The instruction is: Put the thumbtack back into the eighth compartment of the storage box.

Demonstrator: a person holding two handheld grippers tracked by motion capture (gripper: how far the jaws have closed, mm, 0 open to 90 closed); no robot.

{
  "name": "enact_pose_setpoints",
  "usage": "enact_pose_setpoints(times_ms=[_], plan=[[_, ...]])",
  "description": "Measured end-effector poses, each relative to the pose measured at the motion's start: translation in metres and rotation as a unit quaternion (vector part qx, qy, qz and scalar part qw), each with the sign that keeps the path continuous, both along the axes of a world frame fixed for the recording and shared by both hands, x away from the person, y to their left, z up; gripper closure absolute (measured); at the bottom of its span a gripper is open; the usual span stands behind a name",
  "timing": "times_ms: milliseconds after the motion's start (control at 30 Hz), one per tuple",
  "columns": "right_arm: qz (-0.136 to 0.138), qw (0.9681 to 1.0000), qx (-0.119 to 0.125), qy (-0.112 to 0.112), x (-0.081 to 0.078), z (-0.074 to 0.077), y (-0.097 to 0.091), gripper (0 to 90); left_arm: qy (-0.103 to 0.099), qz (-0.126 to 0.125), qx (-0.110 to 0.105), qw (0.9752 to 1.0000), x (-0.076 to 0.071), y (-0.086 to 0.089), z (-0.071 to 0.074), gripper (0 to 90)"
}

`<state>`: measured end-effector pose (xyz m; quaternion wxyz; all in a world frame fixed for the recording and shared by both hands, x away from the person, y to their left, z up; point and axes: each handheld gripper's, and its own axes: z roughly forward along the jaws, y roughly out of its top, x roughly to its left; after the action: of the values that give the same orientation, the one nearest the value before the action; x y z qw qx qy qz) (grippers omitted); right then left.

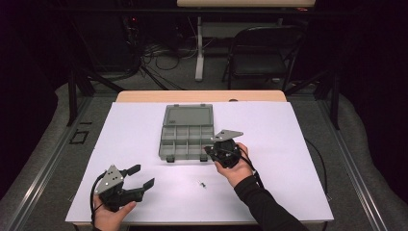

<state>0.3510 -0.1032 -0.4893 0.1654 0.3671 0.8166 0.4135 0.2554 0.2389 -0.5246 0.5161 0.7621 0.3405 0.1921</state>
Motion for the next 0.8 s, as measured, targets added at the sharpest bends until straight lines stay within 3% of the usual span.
enact_pose_setpoints(times_ms=[800], plan=[[-0.031,0.999,-0.023,0.022,0.028,-0.023,0.003,90.0,0.0,0.0,0.0,1.0,0.0,0.001,0.0,27.4]])
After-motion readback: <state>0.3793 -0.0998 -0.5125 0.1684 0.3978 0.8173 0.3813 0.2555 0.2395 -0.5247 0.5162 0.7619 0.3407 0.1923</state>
